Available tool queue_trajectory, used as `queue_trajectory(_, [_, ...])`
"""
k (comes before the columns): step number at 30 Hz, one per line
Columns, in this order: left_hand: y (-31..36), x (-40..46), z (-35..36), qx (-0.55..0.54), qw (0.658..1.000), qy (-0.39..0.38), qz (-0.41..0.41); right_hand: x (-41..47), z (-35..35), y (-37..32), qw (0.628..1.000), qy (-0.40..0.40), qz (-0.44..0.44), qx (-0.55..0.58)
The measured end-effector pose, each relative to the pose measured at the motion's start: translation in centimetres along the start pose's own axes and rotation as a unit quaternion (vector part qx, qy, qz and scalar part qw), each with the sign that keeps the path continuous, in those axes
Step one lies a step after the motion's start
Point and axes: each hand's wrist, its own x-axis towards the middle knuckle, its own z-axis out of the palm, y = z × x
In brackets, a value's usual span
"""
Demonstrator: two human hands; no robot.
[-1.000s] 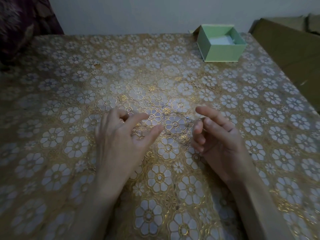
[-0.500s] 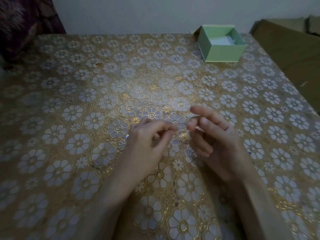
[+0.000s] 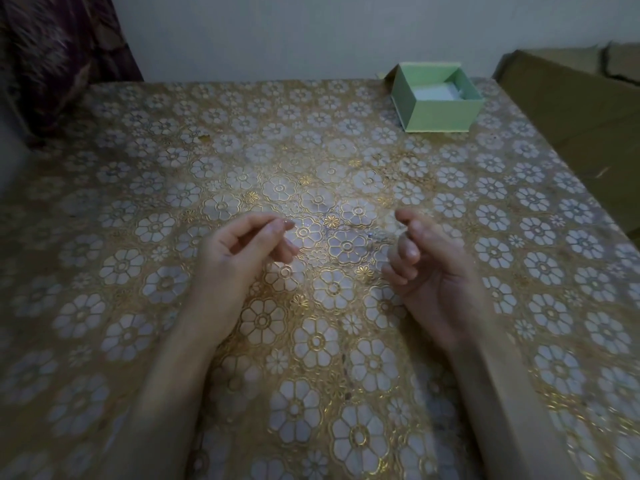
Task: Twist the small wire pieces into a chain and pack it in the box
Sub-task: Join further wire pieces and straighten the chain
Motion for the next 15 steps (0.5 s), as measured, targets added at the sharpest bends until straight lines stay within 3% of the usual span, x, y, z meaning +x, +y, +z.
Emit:
queue_trajectory(3, [0.5, -0.4, 0.3, -0.04, 0.998, 0.003, -0.048, -0.4, 0.4, -0.3, 0.997, -0.005, -0.01, -0.071])
queue_trajectory(9, [2.5, -1.8, -0.2, 0.119, 0.987, -0.015, -0.103, -1.0, 0.9, -2.5, 0.977, 0.009, -0.011, -0.213])
queue_trajectory(15, [5.9, -3.5, -1.4, 0.195, 0.974, -0.086, -0.077, -2.5, 1.1, -4.6, 0.952, 0.025, -0.026, -0.305])
